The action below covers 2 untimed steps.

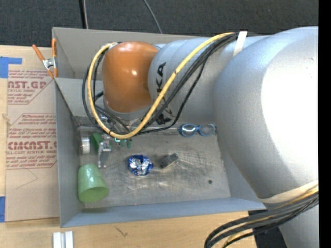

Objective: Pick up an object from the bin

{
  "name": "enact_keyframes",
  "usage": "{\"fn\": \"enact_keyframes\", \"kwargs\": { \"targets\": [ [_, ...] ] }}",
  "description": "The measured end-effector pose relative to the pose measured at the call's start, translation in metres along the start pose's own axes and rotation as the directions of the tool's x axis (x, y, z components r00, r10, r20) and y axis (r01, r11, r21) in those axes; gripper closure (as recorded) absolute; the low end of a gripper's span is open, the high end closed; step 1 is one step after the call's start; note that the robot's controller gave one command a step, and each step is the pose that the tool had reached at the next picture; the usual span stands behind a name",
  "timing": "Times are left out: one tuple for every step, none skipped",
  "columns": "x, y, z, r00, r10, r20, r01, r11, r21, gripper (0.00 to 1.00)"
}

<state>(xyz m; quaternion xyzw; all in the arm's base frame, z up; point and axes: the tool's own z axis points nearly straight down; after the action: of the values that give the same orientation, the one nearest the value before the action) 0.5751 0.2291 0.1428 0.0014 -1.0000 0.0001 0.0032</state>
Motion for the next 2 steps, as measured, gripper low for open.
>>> {"fn": "enact_keyframes", "kwargs": {
  "targets": [
    [-0.002, -0.001, -0.004, 1.0, 0.003, 0.007, -0.003, 1.0, -0.002, 1.0],
    [0.003, 0.001, -0.048, 1.0, 0.009, 0.011, -0.009, 1.0, -0.003, 1.0]
  ]
}}
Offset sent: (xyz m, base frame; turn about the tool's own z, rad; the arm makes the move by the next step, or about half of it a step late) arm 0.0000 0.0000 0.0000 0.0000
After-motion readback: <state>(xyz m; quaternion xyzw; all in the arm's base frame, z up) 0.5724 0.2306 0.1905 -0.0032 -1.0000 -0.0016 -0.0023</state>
